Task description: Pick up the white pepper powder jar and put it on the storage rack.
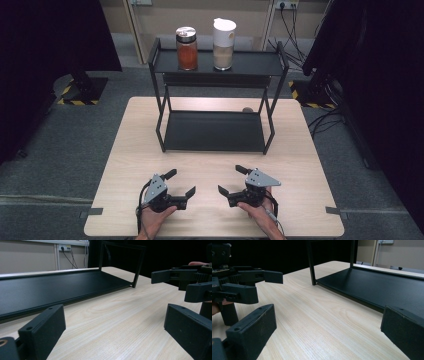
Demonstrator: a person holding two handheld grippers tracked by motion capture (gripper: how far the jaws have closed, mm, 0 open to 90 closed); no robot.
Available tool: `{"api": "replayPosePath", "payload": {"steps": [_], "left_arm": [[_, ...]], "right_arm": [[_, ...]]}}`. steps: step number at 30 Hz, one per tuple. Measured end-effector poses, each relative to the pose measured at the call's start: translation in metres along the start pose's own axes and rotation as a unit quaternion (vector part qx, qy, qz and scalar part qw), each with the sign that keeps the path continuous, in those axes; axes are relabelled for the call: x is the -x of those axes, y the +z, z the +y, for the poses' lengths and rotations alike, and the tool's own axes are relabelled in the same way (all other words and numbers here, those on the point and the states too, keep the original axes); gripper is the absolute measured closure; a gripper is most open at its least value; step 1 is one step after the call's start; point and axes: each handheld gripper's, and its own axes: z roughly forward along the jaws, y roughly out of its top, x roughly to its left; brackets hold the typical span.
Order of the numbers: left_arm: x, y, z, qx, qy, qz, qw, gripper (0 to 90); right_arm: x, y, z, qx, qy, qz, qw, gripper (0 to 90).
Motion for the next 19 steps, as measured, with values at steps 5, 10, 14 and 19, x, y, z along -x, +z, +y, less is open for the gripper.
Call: {"api": "replayPosePath", "payload": {"steps": [5,10,14,19], "left_arm": [[-0.0001,0.0001,0.0002,-0.001,0.0,0.0,1.0,3.0],[-0.0003,-0.0001,0.0002,-0.001,0.0,0.001,1.0,3.0],[-0.0002,0.0,0.0002,-0.001,0.0,0.001,1.0,3.0],[-0.0003,0.0,0.0002,-0.001,-0.001,0.001,1.0,3.0]], "right_arm": [[0.0003,-0.0001,-0.0003,0.0,0.001,0.0,1.0,0.4],[0.0004,0.0005,-0.0007,-0.002,0.002,0.0,1.0,0.4],[0.0003,0.001,-0.0011,-0.003,0.003,0.001,1.0,0.4],[0.0007,0.0007,-0.0016,-0.003,0.004,0.001,1.0,0.4]]}}
